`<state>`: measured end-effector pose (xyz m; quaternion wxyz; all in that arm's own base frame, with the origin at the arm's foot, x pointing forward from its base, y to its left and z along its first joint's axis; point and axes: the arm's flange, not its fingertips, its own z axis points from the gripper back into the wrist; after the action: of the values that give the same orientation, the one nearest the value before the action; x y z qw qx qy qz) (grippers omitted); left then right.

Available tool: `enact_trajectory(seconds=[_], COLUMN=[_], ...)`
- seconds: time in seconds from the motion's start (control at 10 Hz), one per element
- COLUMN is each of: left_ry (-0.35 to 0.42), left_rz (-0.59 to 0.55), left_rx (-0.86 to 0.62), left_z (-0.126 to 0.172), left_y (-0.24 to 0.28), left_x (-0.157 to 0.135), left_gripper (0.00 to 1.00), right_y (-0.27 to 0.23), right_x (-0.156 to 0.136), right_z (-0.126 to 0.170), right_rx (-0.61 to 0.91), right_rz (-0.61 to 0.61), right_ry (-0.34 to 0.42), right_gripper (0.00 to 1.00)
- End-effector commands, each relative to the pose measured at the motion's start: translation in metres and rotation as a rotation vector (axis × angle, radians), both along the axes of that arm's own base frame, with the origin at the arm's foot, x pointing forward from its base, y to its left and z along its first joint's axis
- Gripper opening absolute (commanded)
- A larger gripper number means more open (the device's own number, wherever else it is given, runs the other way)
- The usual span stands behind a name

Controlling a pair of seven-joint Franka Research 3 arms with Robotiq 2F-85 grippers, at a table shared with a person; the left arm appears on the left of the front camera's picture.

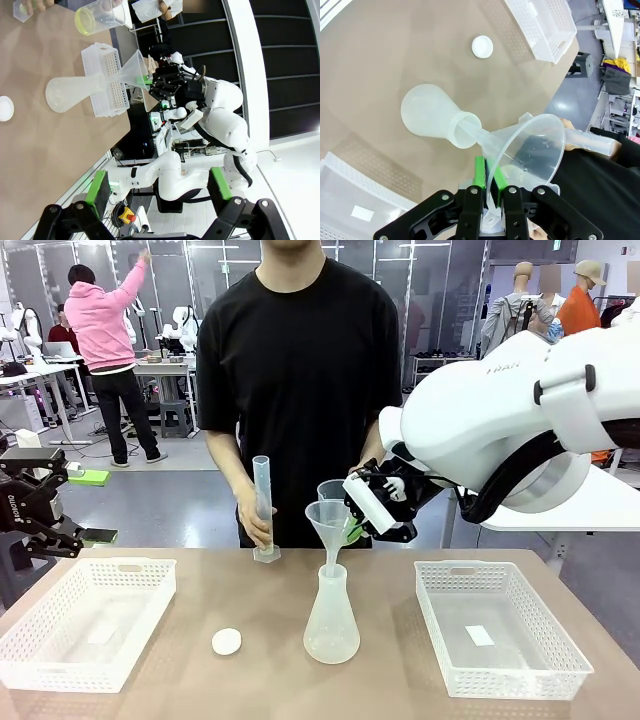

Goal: Prepare the solutions needed for the experiment.
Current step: Pick up the Plastic Funnel and insert it into the Big flask.

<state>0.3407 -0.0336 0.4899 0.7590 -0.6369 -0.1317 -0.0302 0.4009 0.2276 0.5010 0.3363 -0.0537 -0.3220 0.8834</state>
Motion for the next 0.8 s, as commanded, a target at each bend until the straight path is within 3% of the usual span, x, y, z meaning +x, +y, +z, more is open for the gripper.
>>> enact_trajectory(seconds=[0.0, 0.4, 0.7], left_ry=[-0.004, -0.004, -0.004], left_rz=[-0.002, -0.002, -0.002], left_rx=[-0.023, -0.023, -0.023], left_z=[0.003, 0.003, 0.003], left_y=[-0.001, -0.001, -0.001], left_x=[0.001, 0.001, 0.001], left_gripper=[1.0, 1.0, 1.0], right_y=[-0.001, 0.002, 0.001], right_x=[-0.001, 0.003, 0.006], right_z=[-0.013, -0.027, -0.033], right_rx=[0.0, -0.012, -0.013], right_rz=[0.025, 0.044, 0.043], right_ry=[-0.015, 0.016, 0.03], right_gripper=[0.05, 0.05, 0.29])
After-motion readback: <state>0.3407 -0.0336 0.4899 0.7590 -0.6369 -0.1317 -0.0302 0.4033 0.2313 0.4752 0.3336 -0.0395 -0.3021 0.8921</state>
